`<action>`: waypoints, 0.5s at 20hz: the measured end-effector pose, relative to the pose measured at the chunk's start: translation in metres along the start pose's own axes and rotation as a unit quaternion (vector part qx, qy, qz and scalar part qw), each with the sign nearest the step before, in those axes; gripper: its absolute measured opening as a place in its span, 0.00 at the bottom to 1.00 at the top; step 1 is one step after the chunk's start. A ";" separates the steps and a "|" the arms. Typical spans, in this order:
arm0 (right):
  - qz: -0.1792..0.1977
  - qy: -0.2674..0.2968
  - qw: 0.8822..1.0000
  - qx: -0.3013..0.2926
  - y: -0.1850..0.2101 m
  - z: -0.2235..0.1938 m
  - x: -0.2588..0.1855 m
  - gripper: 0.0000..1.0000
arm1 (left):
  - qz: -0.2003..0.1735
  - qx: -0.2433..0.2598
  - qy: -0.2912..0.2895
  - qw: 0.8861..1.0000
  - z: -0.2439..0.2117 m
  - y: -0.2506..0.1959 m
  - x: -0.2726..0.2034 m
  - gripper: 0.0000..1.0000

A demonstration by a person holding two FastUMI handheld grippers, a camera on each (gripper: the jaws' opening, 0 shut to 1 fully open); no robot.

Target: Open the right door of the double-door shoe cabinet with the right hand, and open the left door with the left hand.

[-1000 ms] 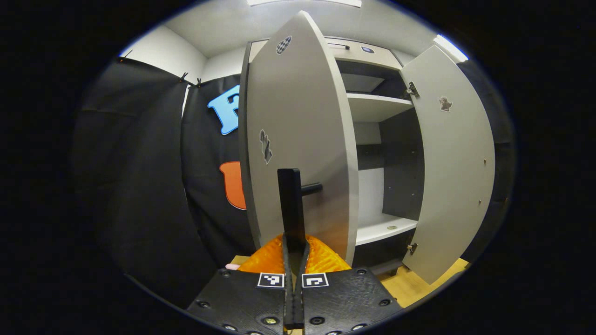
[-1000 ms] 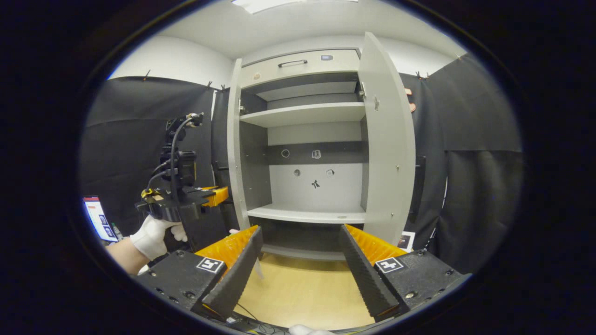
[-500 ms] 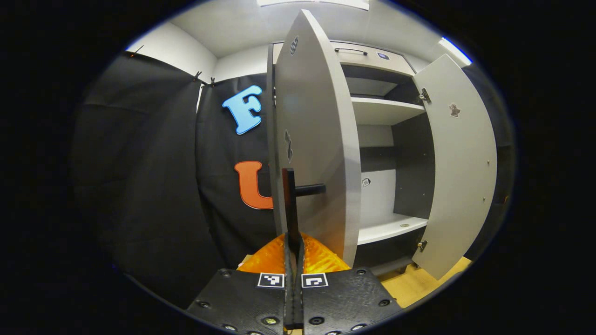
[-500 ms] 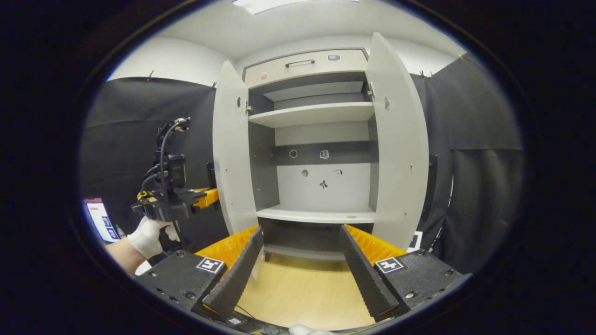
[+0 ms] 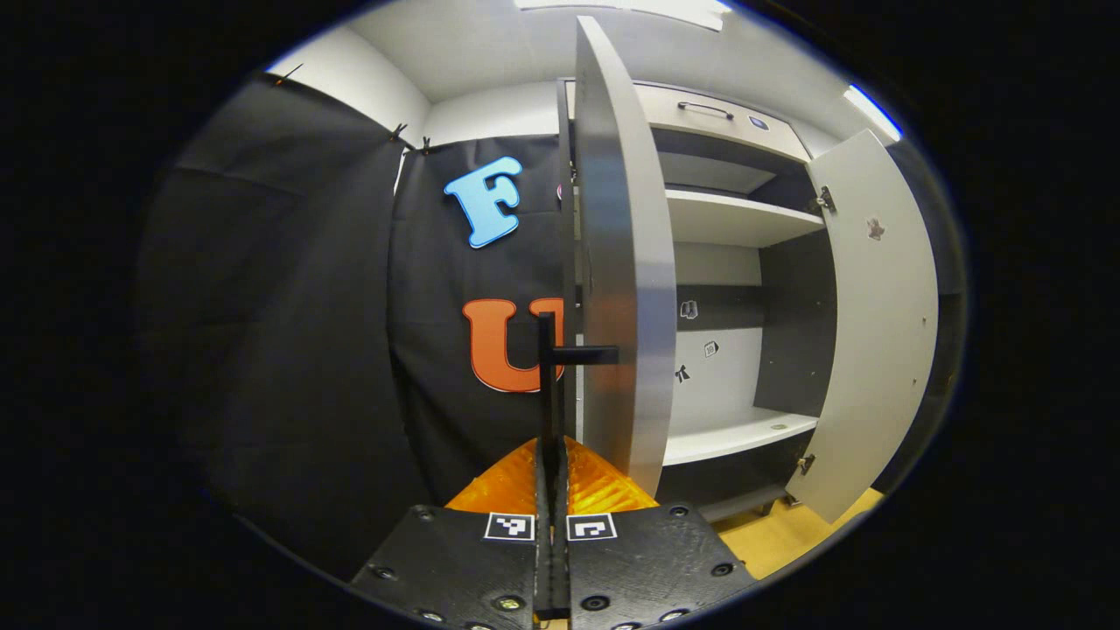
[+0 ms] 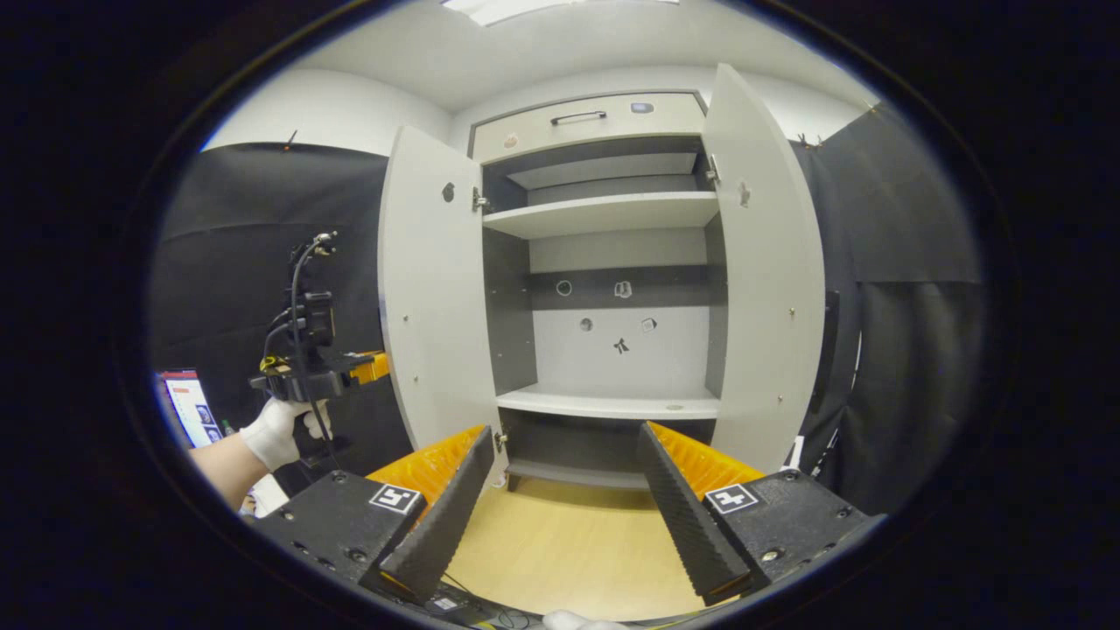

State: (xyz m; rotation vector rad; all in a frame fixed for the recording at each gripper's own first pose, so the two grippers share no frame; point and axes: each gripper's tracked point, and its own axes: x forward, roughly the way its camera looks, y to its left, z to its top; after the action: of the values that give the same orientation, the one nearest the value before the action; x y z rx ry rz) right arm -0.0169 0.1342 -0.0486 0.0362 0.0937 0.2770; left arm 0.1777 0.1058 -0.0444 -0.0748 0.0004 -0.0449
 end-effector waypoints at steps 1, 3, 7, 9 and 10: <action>0.001 0.002 1.000 -0.001 0.000 0.000 0.001 1.00 | -0.004 0.004 0.001 1.000 0.002 0.001 0.000 0.00; 0.004 0.004 1.000 -0.003 0.004 -0.002 0.000 1.00 | -0.011 0.008 0.001 1.000 0.000 0.003 -0.002 0.00; 0.003 0.004 1.000 -0.005 0.006 -0.004 0.001 1.00 | -0.019 -0.003 -0.007 1.000 0.002 0.008 0.000 0.00; 0.002 0.004 1.000 -0.005 0.006 -0.004 0.000 1.00 | -0.022 0.004 -0.007 1.000 0.001 0.009 -0.002 0.00; 0.002 0.004 1.000 -0.006 0.006 -0.003 0.000 1.00 | -0.023 0.012 -0.007 1.000 0.001 0.008 -0.003 0.01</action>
State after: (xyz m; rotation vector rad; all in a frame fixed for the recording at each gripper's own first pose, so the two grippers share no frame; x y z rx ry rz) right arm -0.0183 0.1399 -0.0509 0.0234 0.0997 0.2816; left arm 0.1749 0.1143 -0.0436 -0.0516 -0.0163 -0.0913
